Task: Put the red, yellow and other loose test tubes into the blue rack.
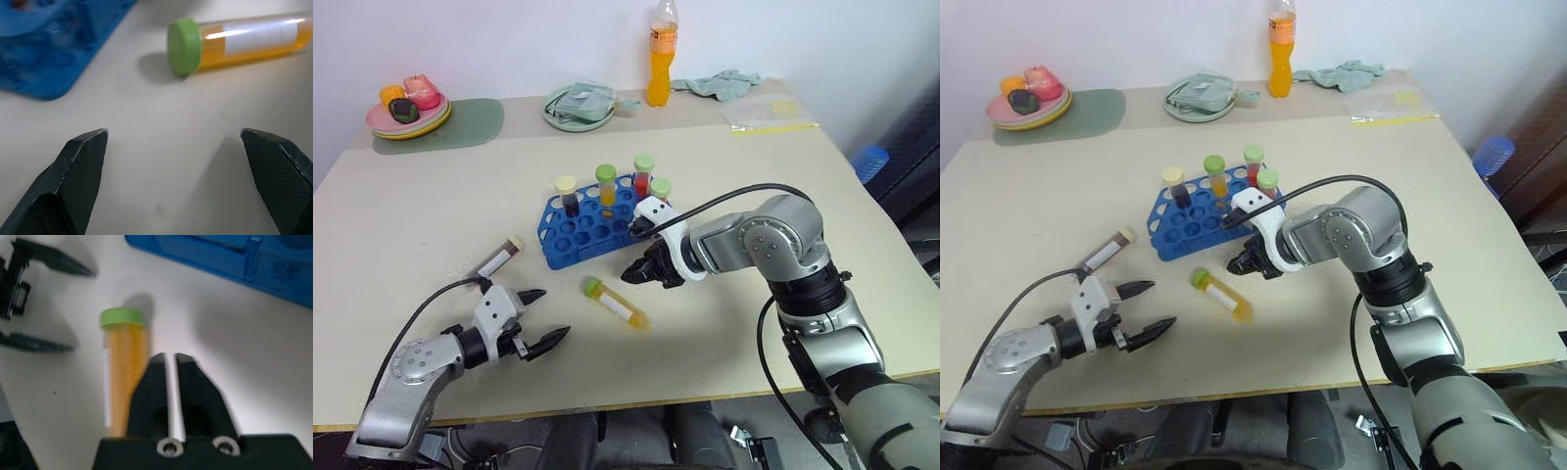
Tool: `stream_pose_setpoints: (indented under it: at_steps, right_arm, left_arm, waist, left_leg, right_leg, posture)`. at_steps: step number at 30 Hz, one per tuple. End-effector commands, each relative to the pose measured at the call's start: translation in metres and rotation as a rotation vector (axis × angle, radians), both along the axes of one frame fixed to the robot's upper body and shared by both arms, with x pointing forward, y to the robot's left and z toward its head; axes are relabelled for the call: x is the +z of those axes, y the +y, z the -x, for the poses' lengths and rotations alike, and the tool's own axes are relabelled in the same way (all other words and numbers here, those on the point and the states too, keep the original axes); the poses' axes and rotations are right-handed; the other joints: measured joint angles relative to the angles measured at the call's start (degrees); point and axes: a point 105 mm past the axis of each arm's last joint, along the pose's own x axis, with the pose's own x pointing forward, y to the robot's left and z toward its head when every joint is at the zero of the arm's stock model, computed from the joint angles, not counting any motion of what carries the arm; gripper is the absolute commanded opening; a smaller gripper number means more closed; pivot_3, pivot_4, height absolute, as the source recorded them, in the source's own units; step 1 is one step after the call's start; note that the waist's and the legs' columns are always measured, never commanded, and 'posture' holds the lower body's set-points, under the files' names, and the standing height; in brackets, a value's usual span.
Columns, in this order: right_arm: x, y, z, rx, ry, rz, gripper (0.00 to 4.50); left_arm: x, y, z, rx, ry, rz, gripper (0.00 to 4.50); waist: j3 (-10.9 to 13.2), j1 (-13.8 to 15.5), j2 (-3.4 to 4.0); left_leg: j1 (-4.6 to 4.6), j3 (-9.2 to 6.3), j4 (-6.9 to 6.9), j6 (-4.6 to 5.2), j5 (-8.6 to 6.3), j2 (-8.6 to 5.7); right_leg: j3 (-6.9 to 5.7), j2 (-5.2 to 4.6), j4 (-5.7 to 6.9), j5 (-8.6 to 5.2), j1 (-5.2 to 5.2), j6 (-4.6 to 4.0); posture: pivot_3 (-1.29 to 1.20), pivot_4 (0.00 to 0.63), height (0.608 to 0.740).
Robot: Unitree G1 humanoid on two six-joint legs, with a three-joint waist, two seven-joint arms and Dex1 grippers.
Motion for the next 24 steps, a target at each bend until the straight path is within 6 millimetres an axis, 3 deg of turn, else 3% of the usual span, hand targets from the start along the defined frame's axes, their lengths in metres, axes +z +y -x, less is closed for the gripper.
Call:
stream_pose_setpoints:
  at_steps: [1, 4, 21, 24]
  right_arm:
    - [0.012, 0.008, 0.002, 0.049, -0.018, -0.007, 2.75]
    - [0.011, 0.010, 0.004, 0.070, -0.002, 0.015, 4.14]
    - [-0.008, 0.025, -0.019, -0.028, 0.036, 0.196, 4.14]
    - [-0.011, 0.025, -0.018, -0.022, 0.028, 0.214, 2.89]
  left_arm:
    - [0.012, 0.013, 0.002, 0.004, -0.029, 0.003, 4.50]
    - [0.014, 0.016, 0.006, -0.013, -0.006, 0.012, 4.50]
    - [0.021, -0.001, 0.016, -0.064, 0.035, 0.039, 4.50]
    - [0.020, -0.001, 0.016, -0.059, 0.034, 0.042, 4.50]
  waist:
    - [0.00, -0.01, 0.00]
    - [0.00, -0.03, 0.00]
    - [0.01, -0.07, 0.01]
    - [0.01, -0.06, 0.02]
  left_leg:
    - [0.00, 0.00, 0.00, 0.00, 0.00, 0.00]
    - [0.00, 0.00, 0.00, 0.00, 0.00, 0.00]
    - [0.00, -0.01, -0.04, -0.01, 0.00, 0.00]
    - [0.00, -0.01, -0.04, -0.01, 0.00, 0.00]
  right_leg:
    - [0.00, 0.00, 0.00, 0.00, 0.00, 0.00]
    - [0.00, -0.01, 0.00, 0.00, 0.00, 0.00]
    - [0.01, -0.01, 0.00, 0.00, -0.05, -0.01]
    - [0.01, -0.01, 0.00, 0.00, -0.05, -0.01]
  posture:
    - [0.00, 0.150, 0.740]
    - [0.00, 0.150, 0.740]
    - [0.00, 0.150, 0.740]
    - [0.00, 0.150, 0.740]
